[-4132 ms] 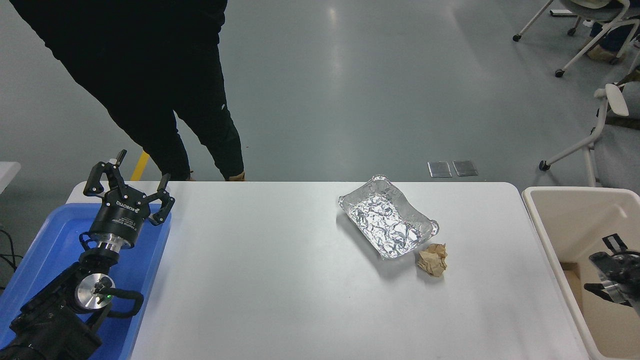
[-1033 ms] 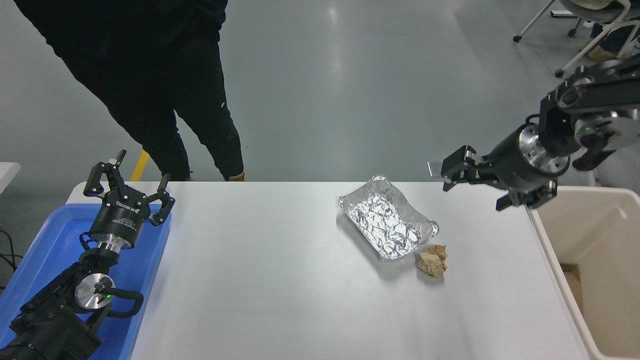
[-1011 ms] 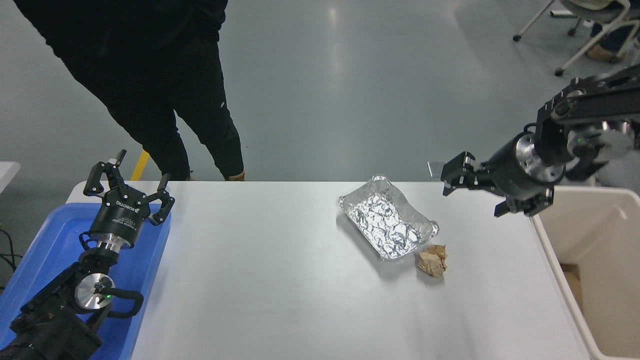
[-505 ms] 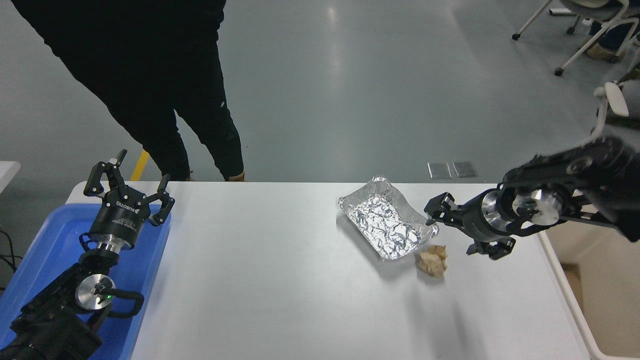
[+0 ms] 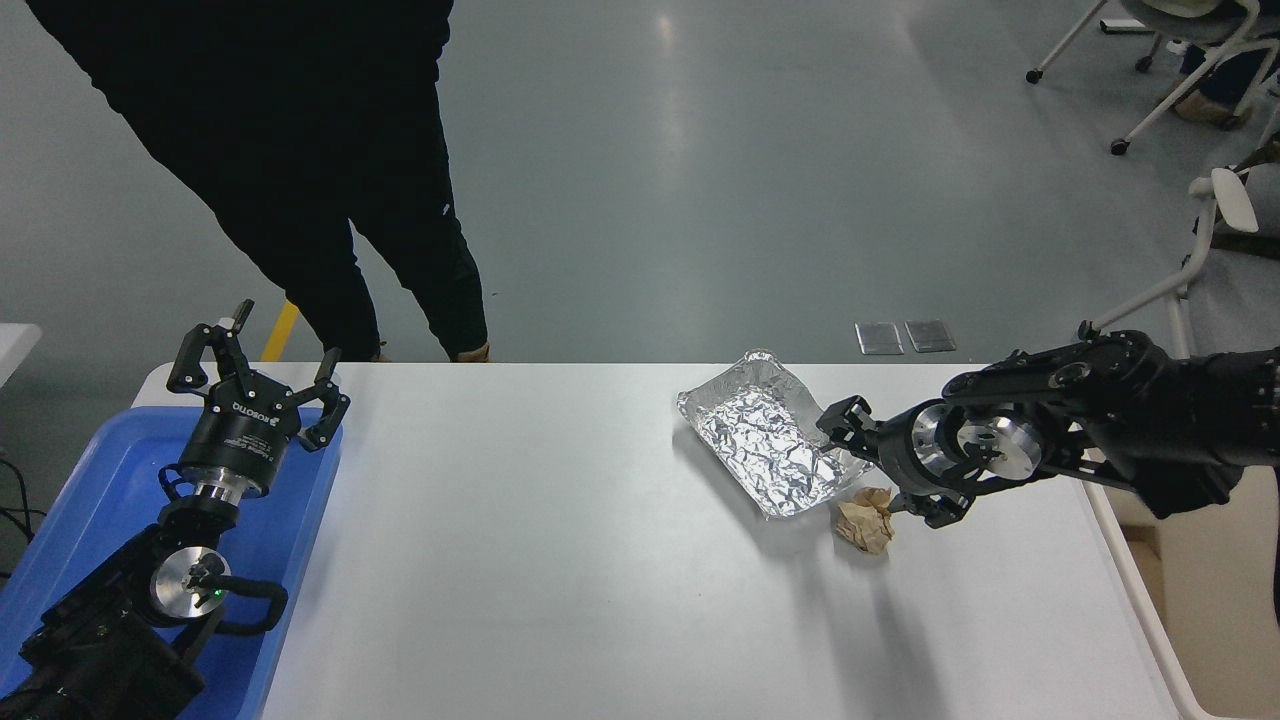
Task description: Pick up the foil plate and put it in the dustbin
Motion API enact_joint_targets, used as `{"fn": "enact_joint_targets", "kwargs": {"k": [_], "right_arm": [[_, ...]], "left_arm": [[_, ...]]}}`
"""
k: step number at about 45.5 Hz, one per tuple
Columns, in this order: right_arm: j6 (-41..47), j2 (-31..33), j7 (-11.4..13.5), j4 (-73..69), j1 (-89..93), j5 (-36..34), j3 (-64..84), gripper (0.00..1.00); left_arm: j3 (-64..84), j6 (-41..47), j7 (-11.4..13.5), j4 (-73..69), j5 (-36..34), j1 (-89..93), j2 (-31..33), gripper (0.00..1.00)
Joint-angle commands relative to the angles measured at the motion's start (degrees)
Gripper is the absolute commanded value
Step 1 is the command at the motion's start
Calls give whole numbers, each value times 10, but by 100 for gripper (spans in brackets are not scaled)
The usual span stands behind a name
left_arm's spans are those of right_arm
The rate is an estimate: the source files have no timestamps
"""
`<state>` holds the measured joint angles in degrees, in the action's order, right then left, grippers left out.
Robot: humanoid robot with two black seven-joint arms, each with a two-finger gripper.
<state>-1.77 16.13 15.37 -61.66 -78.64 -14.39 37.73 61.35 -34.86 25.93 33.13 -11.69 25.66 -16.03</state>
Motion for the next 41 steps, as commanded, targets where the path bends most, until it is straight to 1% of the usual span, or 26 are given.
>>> {"fn": "enact_joint_targets", "kwargs": {"k": [1, 17, 30, 32, 36, 41], "right_arm": [[-32, -22, 0, 37, 41, -24, -38, 98], [-53, -50, -1, 83, 93, -22, -63, 97], [-74, -81, -2, 126, 124, -20, -73, 89], [-75, -84, -2, 130, 125, -20, -73, 84], [-75, -87, -5, 136, 130, -19, -73, 70], [-75, -88, -5, 142, 134, -15, -73, 55]], "left_arm": [[0, 0, 0, 0, 0, 0, 0, 98], [0, 0, 0, 0, 0, 0, -1, 98], [0, 0, 1, 0, 0, 0, 0, 98], [0, 1, 1, 0, 0, 0, -1, 98], [0, 1, 1, 0, -1, 0, -1, 98], [0, 0, 1, 0, 0, 0, 0, 98]]}}
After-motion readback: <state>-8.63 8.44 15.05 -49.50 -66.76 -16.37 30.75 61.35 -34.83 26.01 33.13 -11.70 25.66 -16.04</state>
